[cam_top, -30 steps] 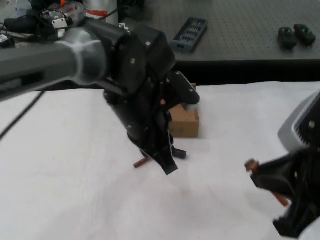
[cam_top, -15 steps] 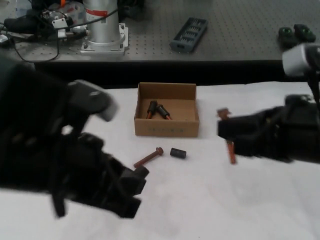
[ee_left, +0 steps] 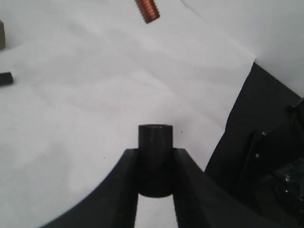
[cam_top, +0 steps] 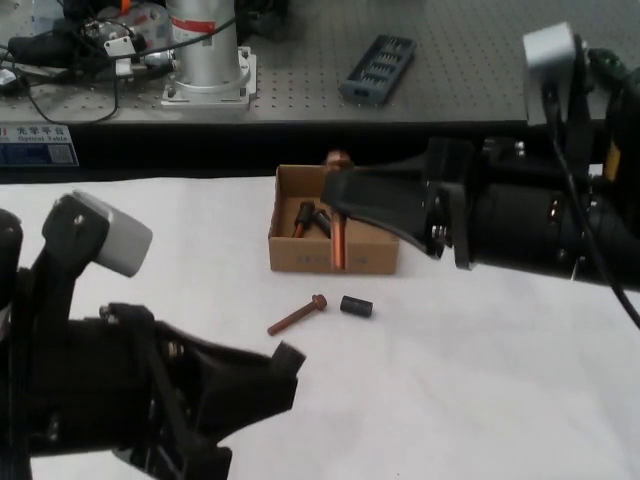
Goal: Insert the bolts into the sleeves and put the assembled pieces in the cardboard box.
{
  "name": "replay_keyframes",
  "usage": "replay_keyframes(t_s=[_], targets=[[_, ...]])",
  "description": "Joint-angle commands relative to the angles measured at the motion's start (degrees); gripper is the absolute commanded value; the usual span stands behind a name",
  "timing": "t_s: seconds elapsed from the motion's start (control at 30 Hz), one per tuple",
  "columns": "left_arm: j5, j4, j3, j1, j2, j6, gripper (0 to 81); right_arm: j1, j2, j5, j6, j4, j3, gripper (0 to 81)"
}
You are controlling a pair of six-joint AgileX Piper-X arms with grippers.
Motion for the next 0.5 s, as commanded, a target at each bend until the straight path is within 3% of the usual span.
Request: replay_keyframes(t_s=[0.0, 0.47], targets=[[0.67, -5.32, -0.34, 0.30, -0.50, -1.16, 0.6, 0.06, -0.08, -2.35, 3.12, -6.24, -1.06, 1.9], [-2.31, -16.37, -0.34, 0.47, -0.50, -9.01, 0.6, 0.04, -0.08, -2.35, 1.54, -9.47, -1.06, 1.9]])
